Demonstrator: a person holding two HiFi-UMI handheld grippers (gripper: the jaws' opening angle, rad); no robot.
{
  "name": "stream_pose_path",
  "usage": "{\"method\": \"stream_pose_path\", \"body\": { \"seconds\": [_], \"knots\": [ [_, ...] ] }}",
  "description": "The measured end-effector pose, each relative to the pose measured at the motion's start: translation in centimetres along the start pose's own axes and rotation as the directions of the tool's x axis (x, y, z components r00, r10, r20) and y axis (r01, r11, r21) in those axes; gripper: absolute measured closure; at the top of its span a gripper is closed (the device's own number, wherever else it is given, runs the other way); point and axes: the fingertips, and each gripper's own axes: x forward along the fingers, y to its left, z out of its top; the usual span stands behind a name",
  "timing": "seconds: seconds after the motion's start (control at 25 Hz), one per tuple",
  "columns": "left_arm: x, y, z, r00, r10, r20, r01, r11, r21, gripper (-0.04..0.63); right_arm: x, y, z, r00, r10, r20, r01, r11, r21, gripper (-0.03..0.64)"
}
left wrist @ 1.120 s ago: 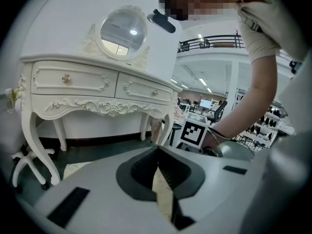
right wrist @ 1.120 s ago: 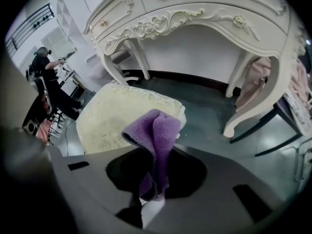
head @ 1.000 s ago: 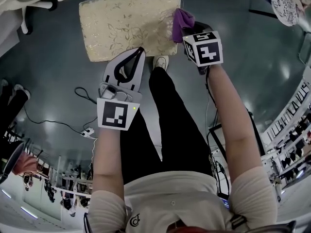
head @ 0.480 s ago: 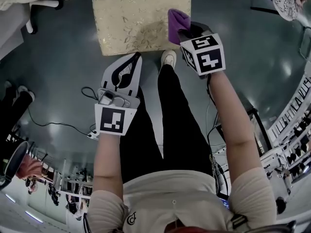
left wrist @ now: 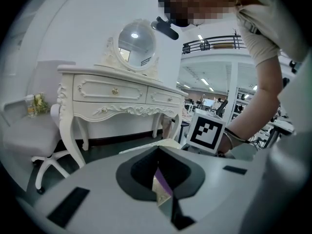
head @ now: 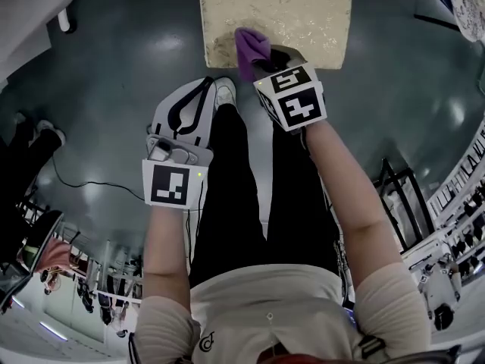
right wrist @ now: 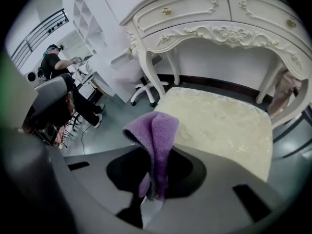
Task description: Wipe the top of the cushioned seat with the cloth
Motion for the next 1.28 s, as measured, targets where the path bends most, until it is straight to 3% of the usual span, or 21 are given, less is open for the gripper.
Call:
{"method": "stream_pose_path", "body": {
  "seconds": [0.2,0.4,0.76,1.28],
  "knots": [
    [-1.9,2.8,-1.4,1.000,0.023,0.007,-0.022,0.999,-0.030,0.581,3.5,4.8,1.4,0.999,0.041,-0.007,-0.041,0.999,-0.013,0.535],
    [-2.4,5.0,-2.8,1.000,0.027,-0.001,-0.027,0.999,-0.048,0.581,6.3,6.2,2.1,0.999,0.038,-0.021,-0.038,0.999,-0.001,0.535],
    [-2.5,6.0,-2.9,1.000,0.006,0.000,-0.006,0.999,-0.045,0.581,6.6,5.2,1.8,0.999,0.039,-0.021,-0.038,0.999,0.014,0.535],
    [0.7,0.9,-1.7,0.999,-0.032,-0.012,0.032,0.999,-0.037,0.581,3.3,-0.3,-0.9,0.999,0.012,-0.037,-0.011,1.000,0.026,0.535]
  ]
}}
